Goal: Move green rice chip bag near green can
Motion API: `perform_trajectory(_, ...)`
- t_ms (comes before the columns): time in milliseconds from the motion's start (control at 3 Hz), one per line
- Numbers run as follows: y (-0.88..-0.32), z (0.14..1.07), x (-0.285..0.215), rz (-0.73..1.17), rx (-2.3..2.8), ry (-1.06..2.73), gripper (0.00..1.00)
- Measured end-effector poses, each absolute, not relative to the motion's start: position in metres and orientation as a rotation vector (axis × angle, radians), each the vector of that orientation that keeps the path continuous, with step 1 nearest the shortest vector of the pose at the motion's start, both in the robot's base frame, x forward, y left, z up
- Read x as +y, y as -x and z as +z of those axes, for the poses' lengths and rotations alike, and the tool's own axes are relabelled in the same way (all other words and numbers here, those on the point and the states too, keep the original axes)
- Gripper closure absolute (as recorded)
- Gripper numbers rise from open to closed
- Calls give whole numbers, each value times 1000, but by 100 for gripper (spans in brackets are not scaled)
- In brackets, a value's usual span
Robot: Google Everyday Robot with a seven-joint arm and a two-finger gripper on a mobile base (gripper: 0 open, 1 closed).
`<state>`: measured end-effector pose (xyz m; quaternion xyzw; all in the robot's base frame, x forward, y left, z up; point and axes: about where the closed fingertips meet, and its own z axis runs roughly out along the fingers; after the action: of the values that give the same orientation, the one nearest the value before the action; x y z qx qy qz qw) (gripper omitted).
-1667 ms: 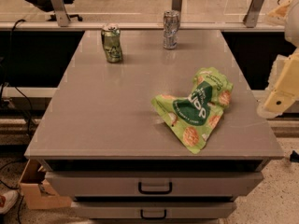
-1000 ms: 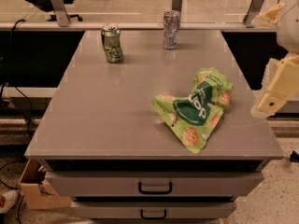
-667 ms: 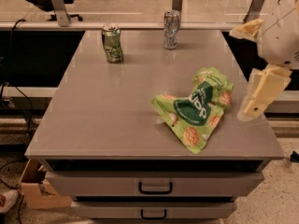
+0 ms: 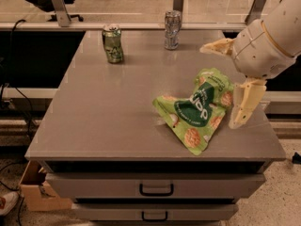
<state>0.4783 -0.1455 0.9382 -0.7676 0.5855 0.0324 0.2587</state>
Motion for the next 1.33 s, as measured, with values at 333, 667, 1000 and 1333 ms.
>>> perform_trajectory(333,-477,930,-129,123,1475,2191,0)
perform_trajectory(667,-479,917,-121,88,1451,2271,0)
perform_trajectory(1000,-483,902,-126,2,1496,2335,0)
perform_trajectory(1333,-488,890,-135,-130,1533,2413,0)
